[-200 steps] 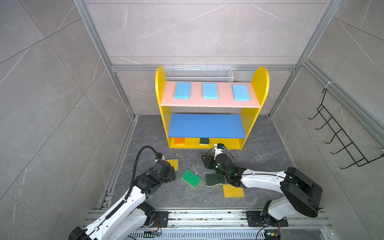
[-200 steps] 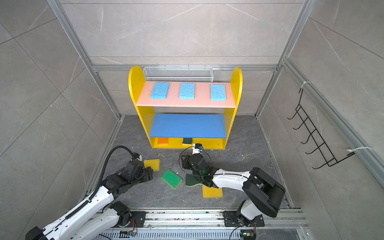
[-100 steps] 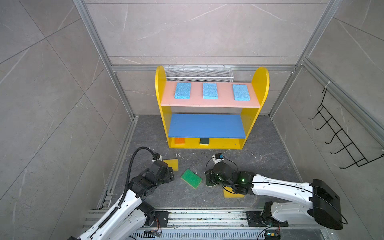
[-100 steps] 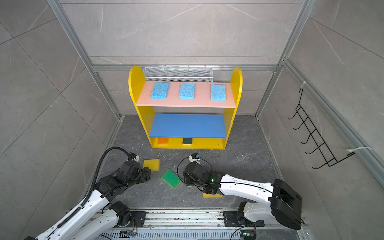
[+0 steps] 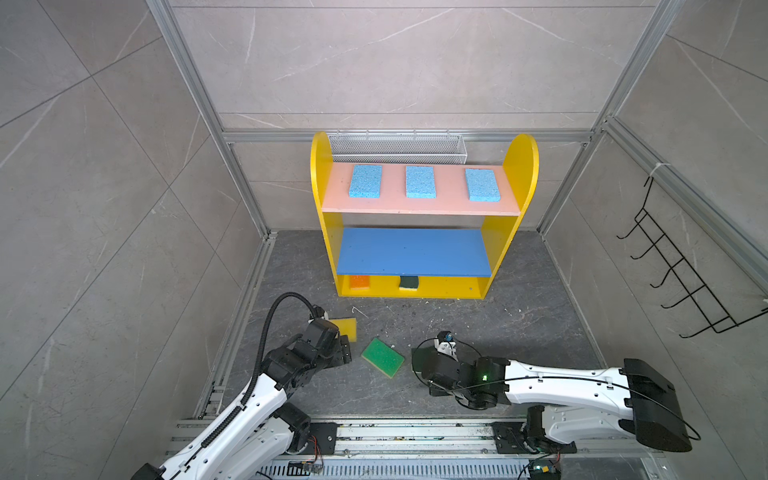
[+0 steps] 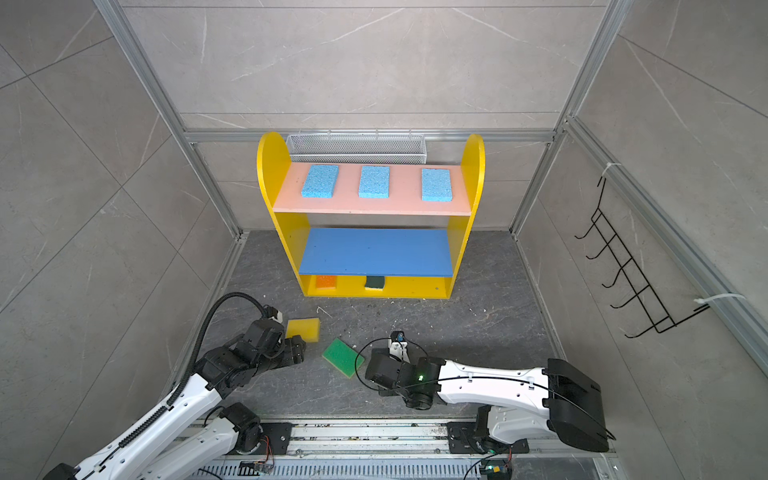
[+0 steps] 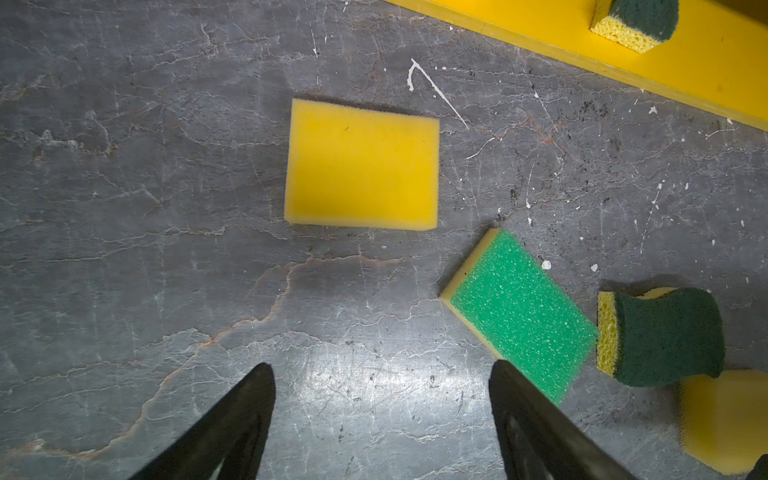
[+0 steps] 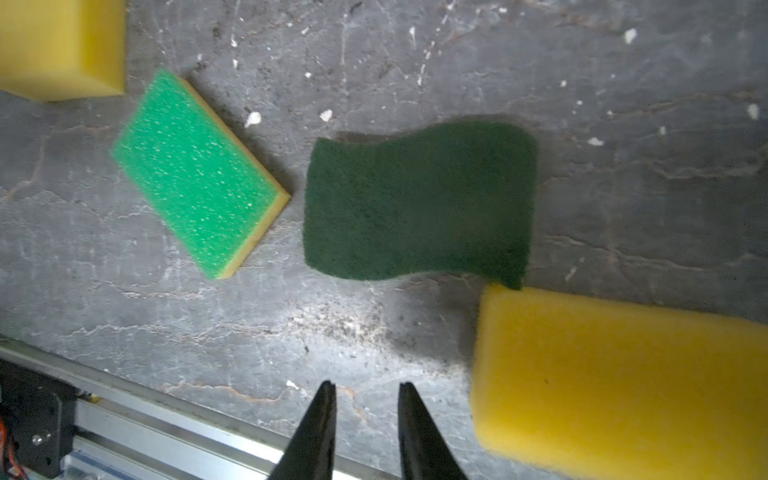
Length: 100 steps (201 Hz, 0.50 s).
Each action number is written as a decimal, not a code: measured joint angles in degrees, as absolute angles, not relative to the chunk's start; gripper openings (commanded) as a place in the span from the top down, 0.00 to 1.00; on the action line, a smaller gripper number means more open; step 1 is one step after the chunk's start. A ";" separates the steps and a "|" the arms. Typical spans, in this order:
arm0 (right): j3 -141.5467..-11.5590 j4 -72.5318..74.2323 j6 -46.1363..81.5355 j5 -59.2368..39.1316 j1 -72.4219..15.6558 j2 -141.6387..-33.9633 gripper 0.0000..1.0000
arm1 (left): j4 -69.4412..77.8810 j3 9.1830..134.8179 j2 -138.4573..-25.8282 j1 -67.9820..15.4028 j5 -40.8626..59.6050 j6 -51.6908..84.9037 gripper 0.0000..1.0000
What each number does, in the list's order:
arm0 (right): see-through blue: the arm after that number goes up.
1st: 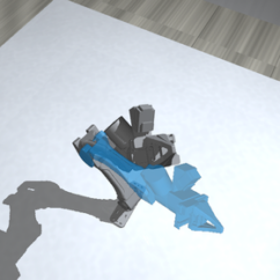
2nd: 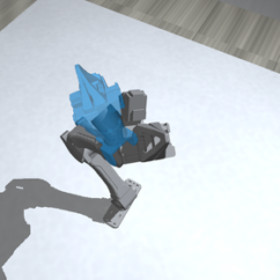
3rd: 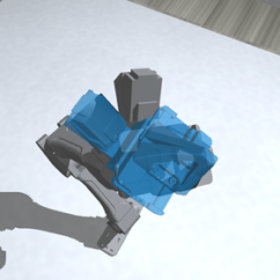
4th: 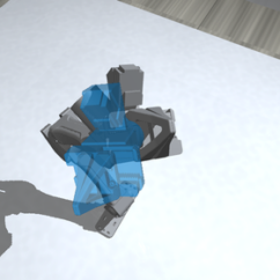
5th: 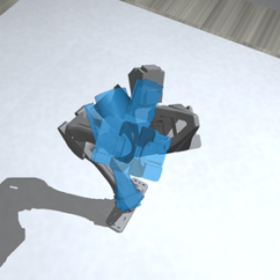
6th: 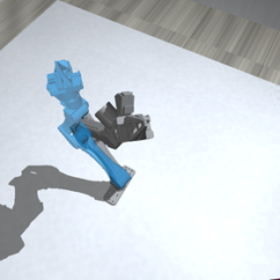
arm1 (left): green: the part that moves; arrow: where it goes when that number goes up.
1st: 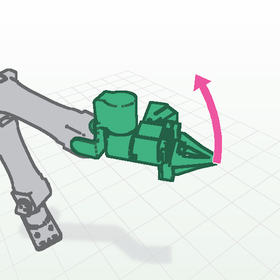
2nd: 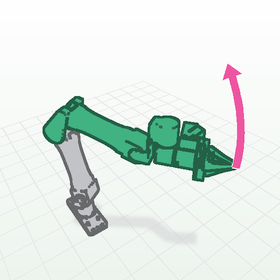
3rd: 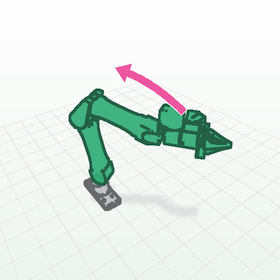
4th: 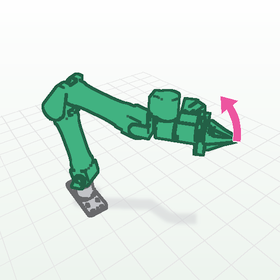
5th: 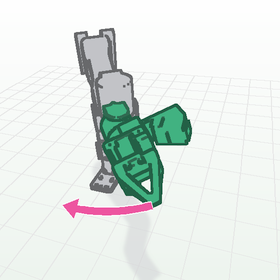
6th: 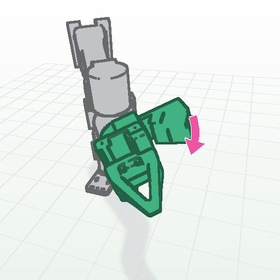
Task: Place and organize the cleaning sponges onto the shelf
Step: 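Withdraw the right gripper and move it over the floor dark-green scrub sponge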
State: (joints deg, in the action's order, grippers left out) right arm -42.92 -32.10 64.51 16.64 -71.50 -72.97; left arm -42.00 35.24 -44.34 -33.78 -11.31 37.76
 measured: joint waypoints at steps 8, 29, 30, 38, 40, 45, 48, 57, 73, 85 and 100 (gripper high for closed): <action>-42.52 -32.14 64.97 16.78 -71.50 -72.97 0.66 | -42.00 35.29 -44.34 -33.85 -11.27 37.78 0.15; -41.76 -31.81 66.00 17.23 -71.50 -73.30 0.64 | -42.13 36.05 -44.71 -33.93 -10.81 37.80 0.15; -41.74 -31.73 66.15 17.28 -71.48 -73.38 0.64 | -42.13 36.14 -44.75 -33.95 -10.76 37.80 0.15; -41.63 -31.14 66.70 17.37 -71.44 -73.91 0.60 | -42.28 36.73 -45.06 -34.11 -10.72 37.80 0.15; -41.60 -30.98 66.67 17.37 -71.44 -74.04 0.59 | -42.30 36.91 -45.15 -34.15 -10.68 37.80 0.15; -41.52 -30.57 67.26 17.39 -71.44 -74.39 0.58 | -42.35 37.39 -45.32 -34.22 -10.52 37.80 0.15; -41.47 -30.35 67.22 17.41 -71.42 -74.56 0.58 | -42.37 37.67 -45.43 -34.28 -10.48 37.80 0.14; -40.93 -29.12 68.18 17.39 -71.37 -74.98 0.56 | -42.37 38.37 -45.58 -34.54 -10.44 37.82 0.14; -39.18 -26.63 69.32 17.06 -70.94 -75.35 0.55 | -42.39 39.35 -45.60 -34.94 -10.39 38.06 0.14; -38.00 -25.12 69.76 16.60 -70.17 -76.09 0.55 | -42.41 39.70 -45.60 -35.16 -10.41 38.22 0.14; -36.91 -23.18 70.17 16.03 -68.97 -77.12 0.50 | -42.48 39.81 -45.80 -35.29 -10.41 38.48 0.14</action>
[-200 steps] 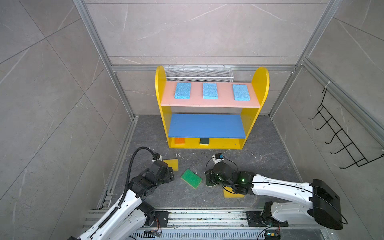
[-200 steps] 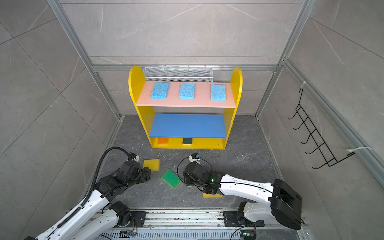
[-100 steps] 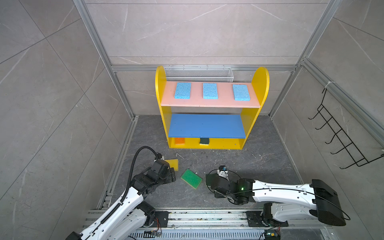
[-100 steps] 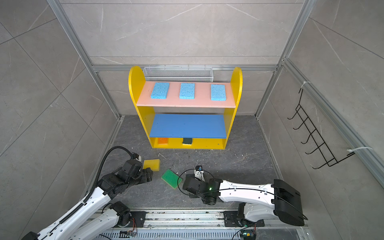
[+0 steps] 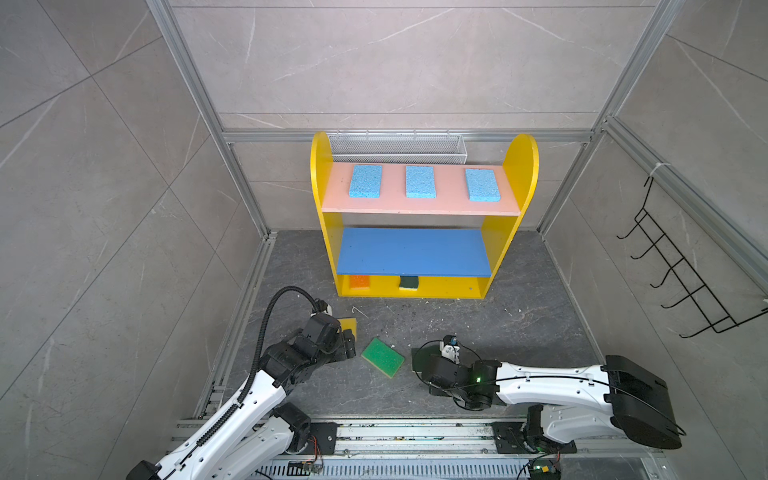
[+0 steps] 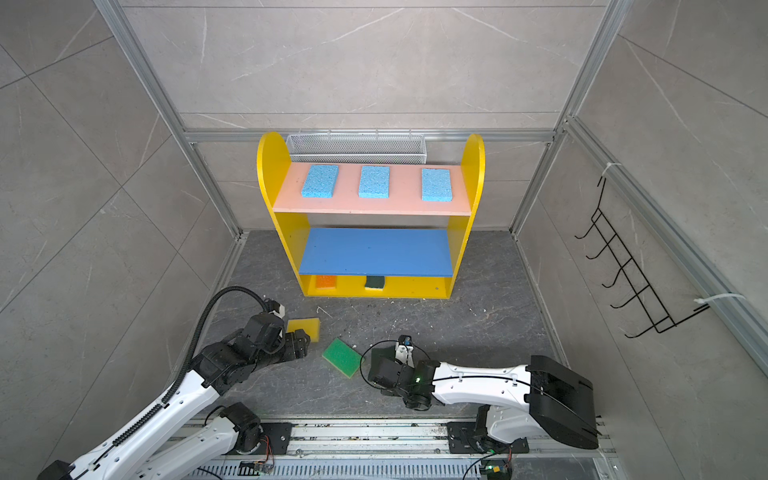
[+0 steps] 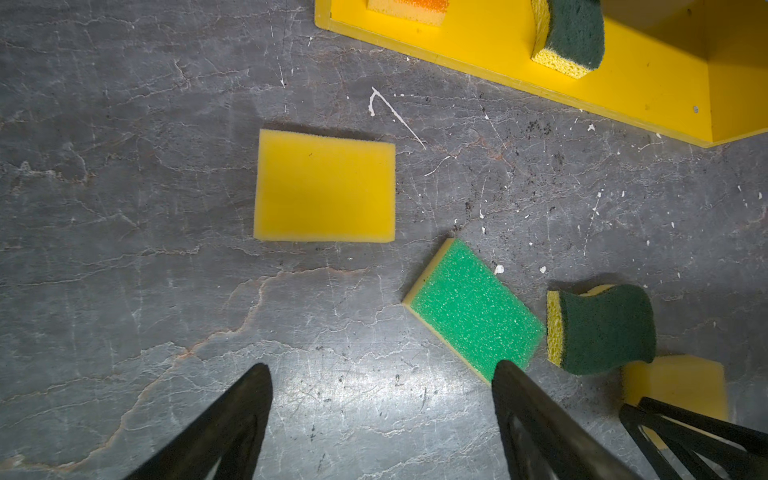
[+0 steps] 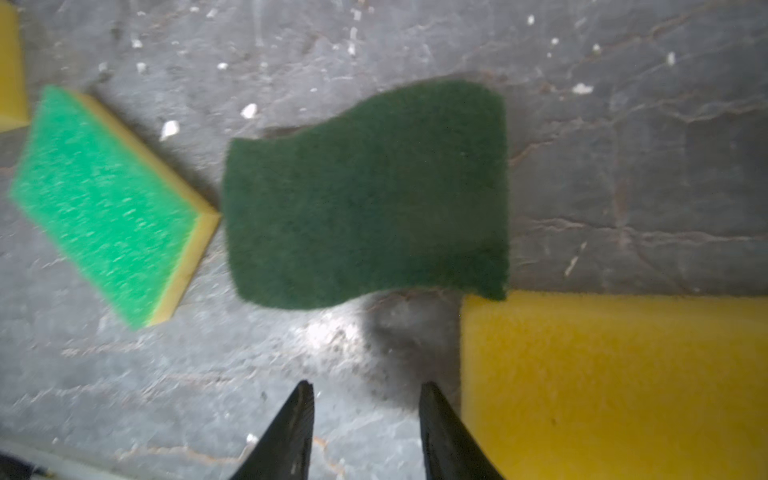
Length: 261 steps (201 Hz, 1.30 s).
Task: Place and organize the cleaning sponges onto the shelf
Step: 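Withdraw the right gripper and move it over the floor dark-green scrub sponge, then lower the open right gripper onto the dark-green scrub sponge's end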
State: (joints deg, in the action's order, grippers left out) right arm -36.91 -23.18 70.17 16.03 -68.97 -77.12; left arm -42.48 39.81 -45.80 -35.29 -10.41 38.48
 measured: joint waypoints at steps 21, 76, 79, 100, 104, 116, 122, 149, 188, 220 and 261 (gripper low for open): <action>-35.16 -19.88 70.89 15.38 -67.18 -77.47 0.48 | -42.68 39.86 -46.50 -35.55 -10.46 38.92 0.14; -34.00 -14.02 70.30 16.23 -65.04 -77.54 0.49 | -43.29 39.86 -48.42 -37.15 -11.73 40.03 0.14; -33.85 -13.58 70.30 16.32 -64.86 -77.52 0.49 | -43.29 39.86 -48.60 -37.23 -11.81 40.07 0.14; -32.58 -11.35 70.26 16.53 -63.44 -77.54 0.47 | -43.27 39.86 -49.76 -38.13 -12.12 40.32 0.14; -32.38 -11.07 70.28 16.56 -63.11 -77.56 0.46 | -43.27 39.86 -49.93 -38.35 -12.14 40.38 0.14; -32.12 -10.59 69.82 16.62 -62.11 -77.87 0.44 | -43.24 39.86 -50.35 -39.05 -12.43 40.64 0.14; -32.12 -10.35 69.41 16.88 -61.58 -78.15 0.43 | -43.24 39.86 -50.52 -39.42 -12.64 40.77 0.14; -32.12 -9.50 67.22 17.85 -59.40 -78.32 0.41 | -43.24 40.03 -51.37 -41.32 -13.67 41.54 0.13; -31.79 -5.52 61.84 17.58 -54.92 -78.32 0.41 | -42.89 40.71 -53.65 -43.51 -15.00 42.33 0.13; -31.81 -2.46 56.86 16.03 -51.09 -79.46 0.41 | -42.39 41.34 -55.48 -45.19 -15.97 43.07 0.13; -33.32 1.76 50.02 11.07 -46.72 -83.70 0.40 | -41.69 41.60 -56.25 -46.65 -17.15 43.94 0.13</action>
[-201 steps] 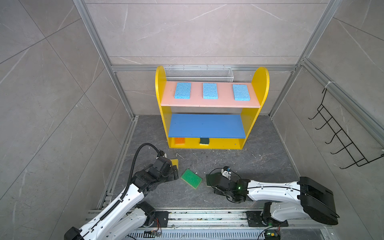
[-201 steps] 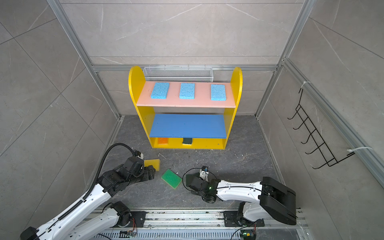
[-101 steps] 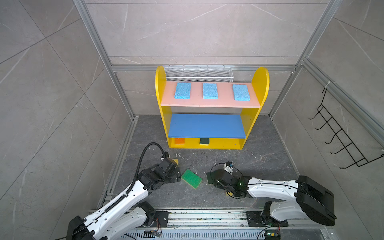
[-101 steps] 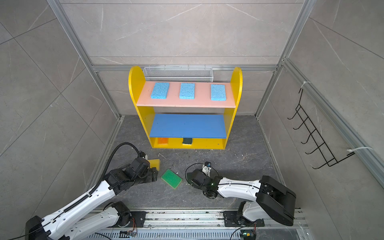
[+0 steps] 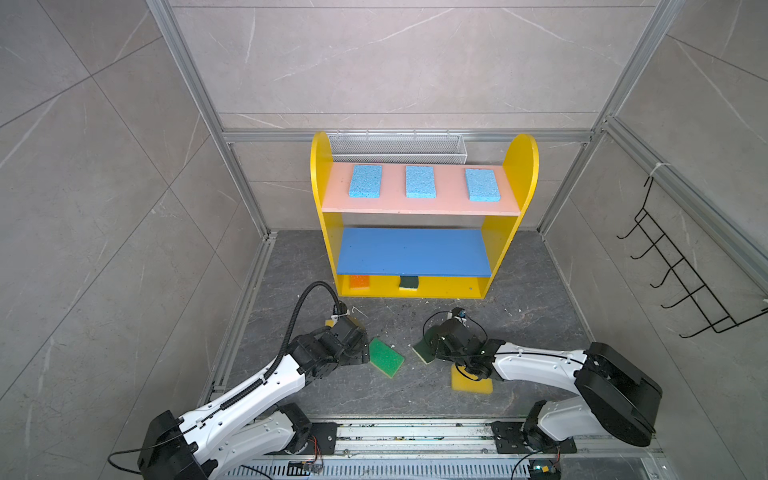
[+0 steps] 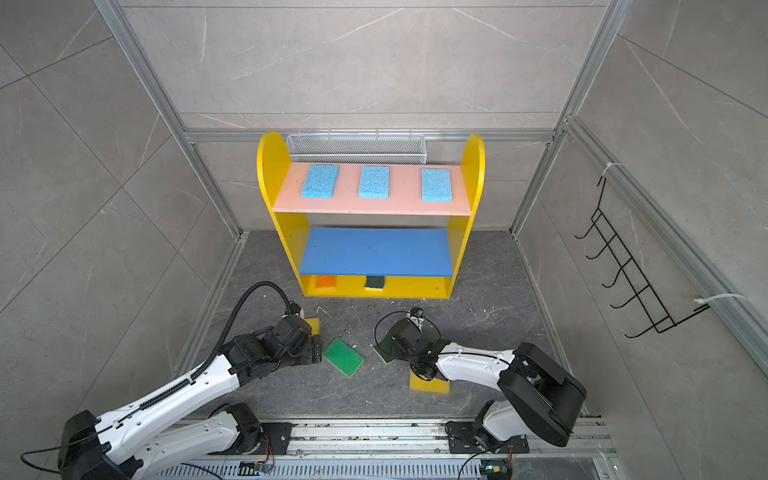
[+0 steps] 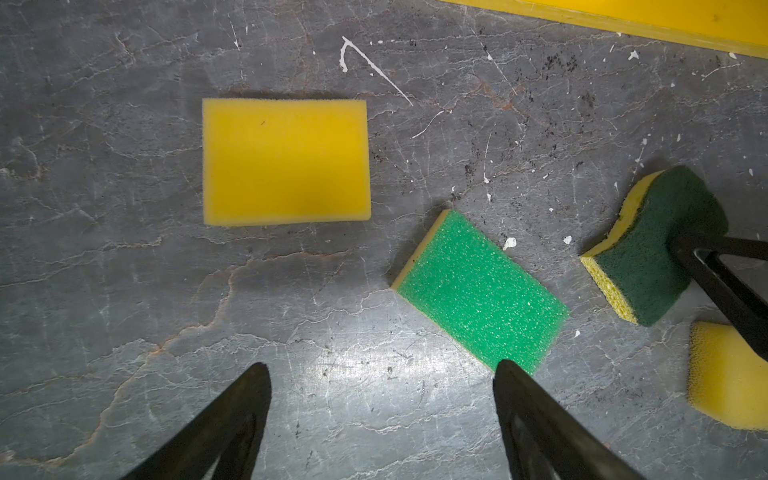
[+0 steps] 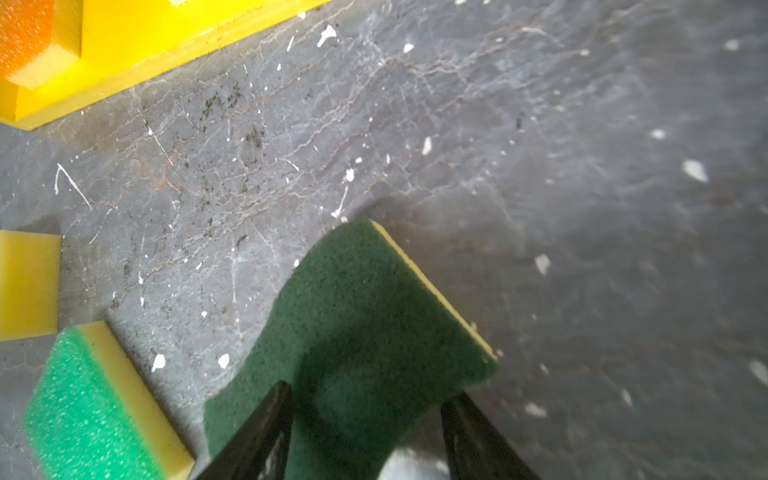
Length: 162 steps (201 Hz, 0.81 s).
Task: Place and organize the cleaning sponges onto the shelf
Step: 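Lower the open right gripper onto the dark-green scrub sponge's end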
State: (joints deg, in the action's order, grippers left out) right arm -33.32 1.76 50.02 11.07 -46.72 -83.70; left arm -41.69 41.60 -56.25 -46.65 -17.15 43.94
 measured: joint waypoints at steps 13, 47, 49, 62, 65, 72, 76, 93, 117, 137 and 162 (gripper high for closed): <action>-34.94 3.05 48.45 9.43 -45.71 -85.86 0.41 | -41.65 41.60 -56.23 -46.87 -17.72 44.23 0.13; -39.29 5.39 44.97 5.39 -44.10 -90.19 0.43 | -41.54 41.60 -56.12 -47.27 -18.46 45.08 0.13; -39.48 5.41 44.91 5.26 -44.07 -90.32 0.43 | -41.54 41.60 -56.10 -47.29 -18.50 45.10 0.13; -41.19 5.39 43.11 4.40 -43.94 -90.89 0.43 | -41.56 41.60 -55.79 -47.57 -18.87 45.30 0.13; -41.47 5.39 42.76 4.23 -43.94 -90.89 0.43 | -41.56 41.60 -55.70 -47.62 -19.00 45.39 0.13; -42.22 5.37 41.87 3.99 -43.94 -90.89 0.43 | -41.58 41.60 -55.37 -47.66 -19.16 45.50 0.13; -42.65 5.37 41.28 3.97 -43.94 -90.89 0.43 | -41.58 41.60 -55.18 -47.70 -19.27 45.60 0.13; -43.88 4.99 39.11 3.81 -43.94 -90.72 0.41 | -41.67 41.60 -53.93 -47.90 -19.62 45.95 0.13; -44.16 2.48 37.34 4.40 -43.94 -89.17 0.37 | -41.87 41.60 -52.36 -47.99 -20.40 46.19 0.13; -44.14 -0.58 37.69 5.39 -43.97 -86.94 0.35 | -42.02 41.60 -51.75 -47.97 -20.99 46.26 0.13; -43.86 -4.49 39.48 7.38 -44.49 -83.66 0.34 | -42.11 41.60 -51.55 -47.97 -21.17 46.26 0.13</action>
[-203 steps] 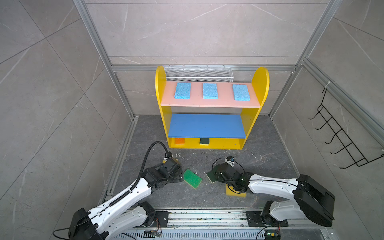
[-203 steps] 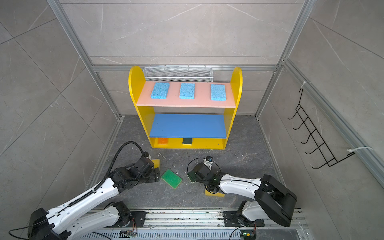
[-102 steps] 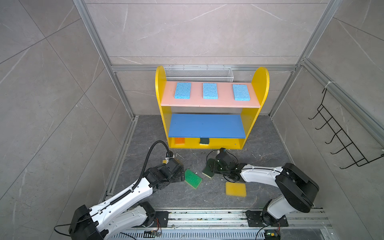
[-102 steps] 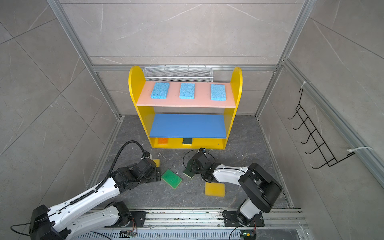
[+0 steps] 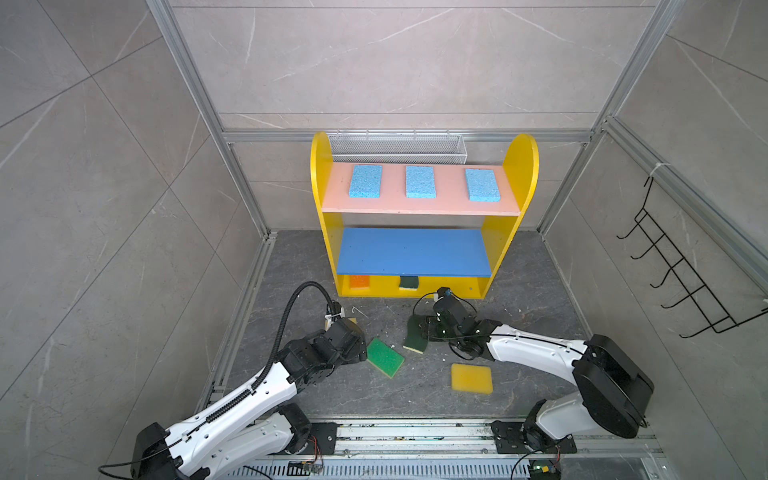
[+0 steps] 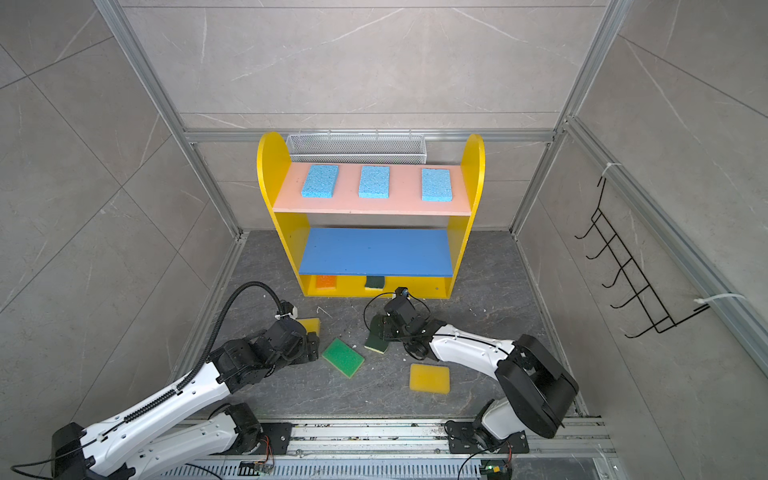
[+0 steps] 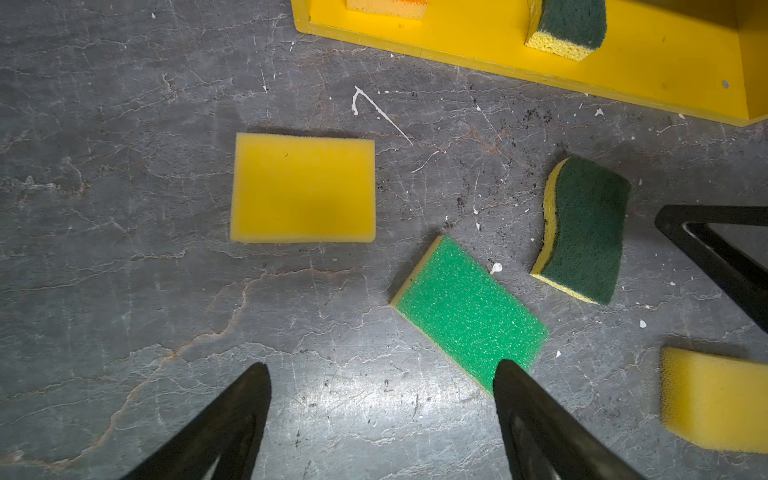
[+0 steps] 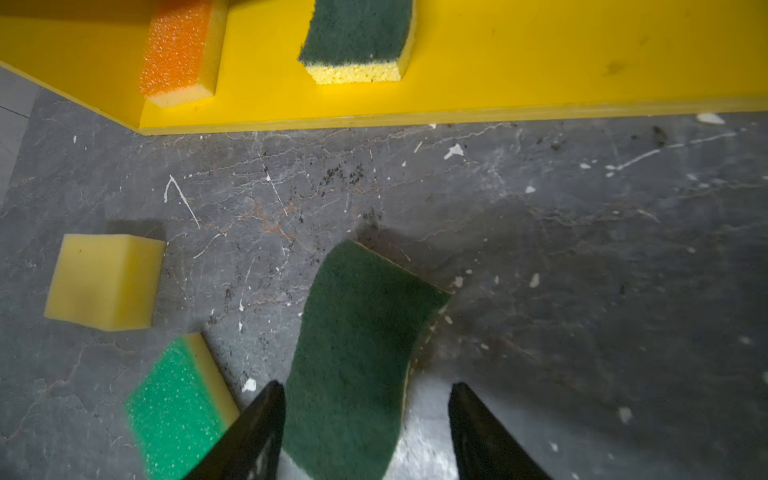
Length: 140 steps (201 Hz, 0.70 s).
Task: Place and organize the cleaning sponges onto the shelf
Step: 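Lower the open right gripper onto the dark-green scrub sponge's end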
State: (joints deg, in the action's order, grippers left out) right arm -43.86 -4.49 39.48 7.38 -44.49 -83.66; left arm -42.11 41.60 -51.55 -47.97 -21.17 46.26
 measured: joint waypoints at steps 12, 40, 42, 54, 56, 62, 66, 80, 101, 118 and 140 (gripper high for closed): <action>-43.81 -6.66 40.03 8.86 -45.58 -82.50 0.33 | -42.15 41.54 -51.33 -47.97 -21.21 46.26 0.13; -45.30 -13.23 41.69 13.47 -51.13 -82.67 0.17 | -42.28 41.21 -50.35 -47.97 -22.04 46.26 0.12; -45.52 -13.65 41.36 13.78 -51.55 -82.81 0.16 | -42.30 41.19 -50.24 -47.97 -22.06 46.24 0.12; -46.87 -15.75 42.70 15.46 -53.47 -83.85 0.13 | -42.41 41.10 -49.54 -47.97 -22.24 46.24 0.12; -47.16 -16.08 42.59 15.75 -53.74 -84.05 0.13 | -42.44 41.10 -49.45 -47.97 -22.24 46.24 0.12; -47.75 -16.75 43.27 16.56 -54.50 -84.64 0.13 | -42.46 41.10 -49.08 -47.97 -22.26 46.22 0.12; -48.05 -17.06 43.64 16.93 -54.87 -84.99 0.13 | -42.48 41.10 -48.80 -47.99 -22.28 46.22 0.12; -48.80 -18.22 45.21 18.44 -55.99 -85.97 0.13 | -42.61 41.10 -47.90 -47.97 -22.41 46.17 0.12; -48.97 -19.70 47.75 19.75 -56.93 -86.96 0.13 | -43.27 40.99 -46.52 -47.97 -22.46 46.09 0.12; -50.00 -21.28 50.04 20.49 -57.45 -88.29 0.12 | -43.38 40.47 -45.60 -47.99 -22.46 46.06 0.12; -53.08 -23.42 53.36 21.74 -58.46 -91.15 0.11 | -43.44 39.48 -44.97 -47.99 -22.44 46.04 0.11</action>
